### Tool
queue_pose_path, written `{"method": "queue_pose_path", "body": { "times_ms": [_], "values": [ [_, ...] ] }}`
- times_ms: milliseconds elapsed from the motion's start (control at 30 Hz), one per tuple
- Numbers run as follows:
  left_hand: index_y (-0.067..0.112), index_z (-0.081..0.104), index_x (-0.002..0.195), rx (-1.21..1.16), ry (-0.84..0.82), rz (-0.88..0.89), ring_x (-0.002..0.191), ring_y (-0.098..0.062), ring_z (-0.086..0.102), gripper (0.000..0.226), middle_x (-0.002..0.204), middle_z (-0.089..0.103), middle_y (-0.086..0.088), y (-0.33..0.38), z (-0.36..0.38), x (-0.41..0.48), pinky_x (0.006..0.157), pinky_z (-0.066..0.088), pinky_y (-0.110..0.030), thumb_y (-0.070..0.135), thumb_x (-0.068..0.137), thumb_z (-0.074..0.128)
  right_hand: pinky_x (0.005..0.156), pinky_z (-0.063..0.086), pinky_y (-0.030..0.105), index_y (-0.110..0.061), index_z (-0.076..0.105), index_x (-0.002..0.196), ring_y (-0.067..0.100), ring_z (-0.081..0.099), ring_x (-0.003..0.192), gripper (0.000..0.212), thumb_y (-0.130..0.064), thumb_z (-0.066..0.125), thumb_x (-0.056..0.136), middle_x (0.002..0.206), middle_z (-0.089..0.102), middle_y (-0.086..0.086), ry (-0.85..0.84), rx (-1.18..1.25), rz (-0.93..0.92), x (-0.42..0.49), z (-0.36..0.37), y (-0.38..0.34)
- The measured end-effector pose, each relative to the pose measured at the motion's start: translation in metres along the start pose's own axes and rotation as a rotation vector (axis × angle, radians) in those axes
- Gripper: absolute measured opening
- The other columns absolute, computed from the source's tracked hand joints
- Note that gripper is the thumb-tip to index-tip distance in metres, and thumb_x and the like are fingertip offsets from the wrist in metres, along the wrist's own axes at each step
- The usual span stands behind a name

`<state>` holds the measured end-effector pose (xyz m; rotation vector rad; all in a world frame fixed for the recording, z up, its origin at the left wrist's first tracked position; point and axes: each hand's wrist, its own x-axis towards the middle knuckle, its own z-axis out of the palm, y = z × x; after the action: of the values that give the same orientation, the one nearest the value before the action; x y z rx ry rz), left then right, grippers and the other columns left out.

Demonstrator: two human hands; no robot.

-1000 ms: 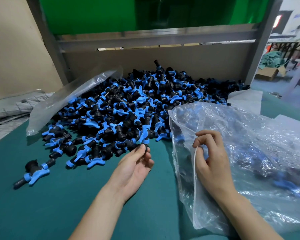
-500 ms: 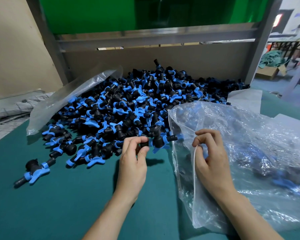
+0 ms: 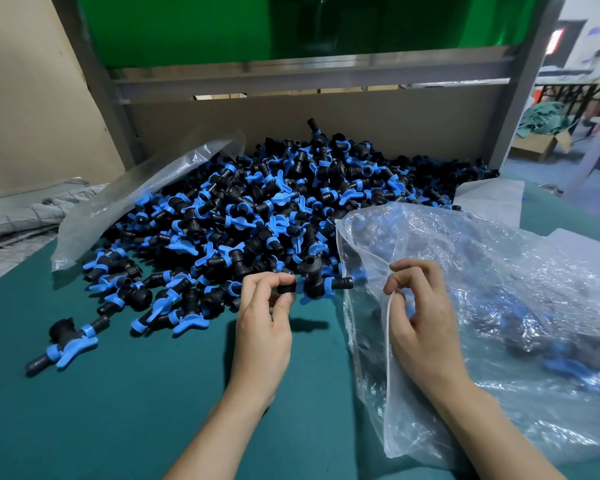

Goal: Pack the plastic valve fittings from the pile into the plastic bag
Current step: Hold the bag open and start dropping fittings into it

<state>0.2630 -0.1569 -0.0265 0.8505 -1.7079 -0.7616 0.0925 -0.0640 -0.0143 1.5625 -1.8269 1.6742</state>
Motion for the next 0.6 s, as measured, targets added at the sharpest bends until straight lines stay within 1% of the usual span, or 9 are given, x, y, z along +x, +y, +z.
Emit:
{"method": "queue_pose_path", "body": {
  "times_ms": [100, 167, 233, 267, 300, 367, 467, 600],
  "values": [
    [0.036, 0.059, 0.101, 0.010, 0.003, 0.002, 0.100, -0.002, 0.056, 0.030, 0.108, 0.050, 0.019, 0.0007, -0.0006, 0.0003, 0.083, 0.038, -0.006, 0.007, 0.097, 0.056, 0.081, 0.040, 0.015, -0.012, 0.054, 0.083, 0.004, 0.053, 0.097, 0.014, -0.002, 0.044, 0.082, 0.104, 0.049, -0.001, 0.002, -0.002, 0.002, 0.0009, 0.0005, -0.0007],
    [0.039, 0.058, 0.102, 0.007, -0.010, -0.013, 0.098, 0.000, 0.056, 0.027, 0.108, 0.055, 0.016, 0.0016, 0.0001, 0.0006, 0.082, 0.039, -0.007, 0.013, 0.098, 0.055, 0.081, 0.040, 0.015, -0.011, 0.055, 0.083, 0.004, 0.053, 0.096, 0.014, -0.001, 0.044, 0.082, 0.104, 0.050, 0.000, 0.003, -0.003, 0.003, 0.0013, 0.0004, -0.0014],
    [0.035, 0.059, 0.104, -0.010, -0.034, -0.051, 0.089, 0.001, 0.059, 0.016, 0.102, 0.062, 0.007, 0.0010, 0.0006, 0.0006, 0.076, 0.041, -0.009, 0.022, 0.101, 0.052, 0.080, 0.040, 0.014, -0.011, 0.055, 0.083, 0.003, 0.053, 0.095, 0.014, -0.003, 0.043, 0.082, 0.104, 0.050, 0.000, 0.003, 0.000, 0.002, 0.0009, 0.0002, -0.0022],
    [0.030, 0.061, 0.104, -0.031, -0.043, -0.075, 0.082, 0.001, 0.060, 0.014, 0.097, 0.064, 0.004, 0.0004, 0.0008, 0.0008, 0.072, 0.041, -0.009, 0.025, 0.102, 0.048, 0.080, 0.040, 0.014, -0.011, 0.054, 0.083, 0.003, 0.053, 0.095, 0.014, -0.005, 0.043, 0.083, 0.104, 0.050, 0.000, 0.004, 0.000, 0.000, 0.0008, 0.0000, -0.0024],
    [0.026, 0.063, 0.103, -0.053, -0.048, -0.096, 0.077, 0.000, 0.060, 0.018, 0.093, 0.065, 0.002, -0.0007, 0.0006, 0.0009, 0.069, 0.041, -0.008, 0.027, 0.103, 0.045, 0.080, 0.040, 0.013, -0.011, 0.054, 0.083, 0.003, 0.053, 0.096, 0.014, -0.005, 0.042, 0.083, 0.104, 0.050, 0.000, 0.003, 0.001, -0.001, 0.0007, -0.0001, -0.0024],
    [0.019, 0.064, 0.095, -0.088, -0.058, -0.144, 0.074, -0.004, 0.060, 0.026, 0.088, 0.065, 0.001, -0.0018, 0.0001, 0.0016, 0.066, 0.040, -0.009, 0.031, 0.104, 0.042, 0.080, 0.040, 0.014, -0.011, 0.055, 0.083, 0.003, 0.052, 0.096, 0.014, -0.002, 0.044, 0.082, 0.104, 0.050, 0.000, 0.003, -0.002, 0.006, 0.0008, -0.0004, -0.0024],
    [0.019, 0.058, 0.082, -0.130, -0.057, -0.213, 0.072, -0.007, 0.060, 0.033, 0.082, 0.063, 0.004, -0.0020, -0.0001, 0.0025, 0.062, 0.041, -0.011, 0.035, 0.103, 0.039, 0.080, 0.039, 0.014, -0.011, 0.055, 0.082, 0.003, 0.052, 0.095, 0.015, 0.000, 0.045, 0.082, 0.103, 0.050, 0.001, 0.006, -0.007, 0.007, 0.0006, -0.0006, -0.0026],
    [0.016, 0.056, 0.079, -0.142, -0.057, -0.243, 0.069, -0.009, 0.060, 0.039, 0.076, 0.062, 0.006, -0.0038, 0.0001, 0.0029, 0.060, 0.043, -0.018, 0.040, 0.103, 0.036, 0.080, 0.040, 0.014, -0.011, 0.054, 0.082, 0.003, 0.052, 0.095, 0.015, 0.001, 0.045, 0.082, 0.103, 0.050, 0.001, 0.006, -0.009, 0.002, 0.0007, -0.0005, -0.0028]
  ]
}}
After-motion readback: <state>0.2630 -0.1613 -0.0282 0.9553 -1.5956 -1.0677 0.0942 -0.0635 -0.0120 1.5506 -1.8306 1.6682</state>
